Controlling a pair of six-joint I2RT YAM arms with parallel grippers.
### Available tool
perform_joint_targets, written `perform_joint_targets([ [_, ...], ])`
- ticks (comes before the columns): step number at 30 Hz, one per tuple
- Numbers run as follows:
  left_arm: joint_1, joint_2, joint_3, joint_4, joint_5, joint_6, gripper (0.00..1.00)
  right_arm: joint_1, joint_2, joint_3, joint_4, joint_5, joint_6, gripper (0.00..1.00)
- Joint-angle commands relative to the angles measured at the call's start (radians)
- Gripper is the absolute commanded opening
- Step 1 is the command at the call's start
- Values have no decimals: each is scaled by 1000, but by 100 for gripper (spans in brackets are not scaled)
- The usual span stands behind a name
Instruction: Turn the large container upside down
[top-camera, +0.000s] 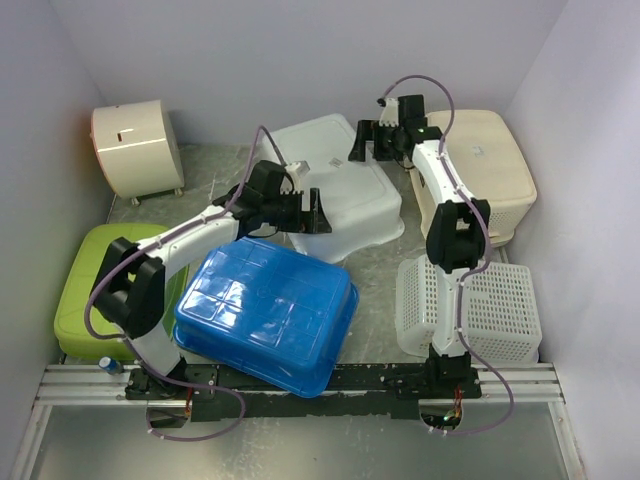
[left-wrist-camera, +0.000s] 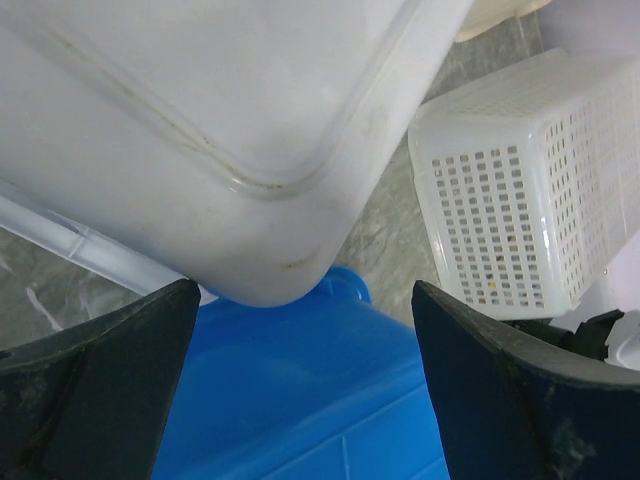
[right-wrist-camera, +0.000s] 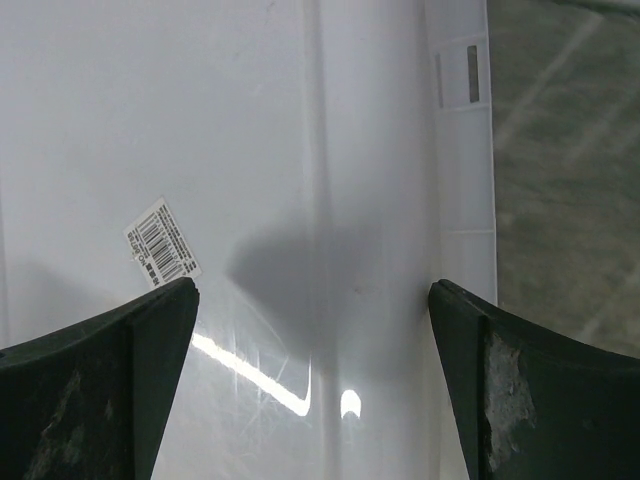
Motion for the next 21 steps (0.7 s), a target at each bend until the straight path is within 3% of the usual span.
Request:
perform_joint_targets([
  [1, -3, -62, -61, 34, 33, 25, 99, 103, 64, 81, -34, -148, 0, 100],
  [10, -4, -68, -81, 67, 65, 12, 99, 180, 86, 140, 148, -248, 118, 100],
  [12, -4, -57, -54, 61, 59, 22, 99, 180, 58, 151, 155, -140, 123, 100],
  [14, -4, -47, -29, 53, 57, 33, 99, 179, -13, 122, 164, 63, 117, 100],
  [17, -5, -26, 6, 48, 58, 44, 99, 177, -187, -16, 248, 349, 105, 100],
  [21, -4, 19, 54, 63, 63, 47, 99, 170, -431, -200, 316, 497, 96, 100],
])
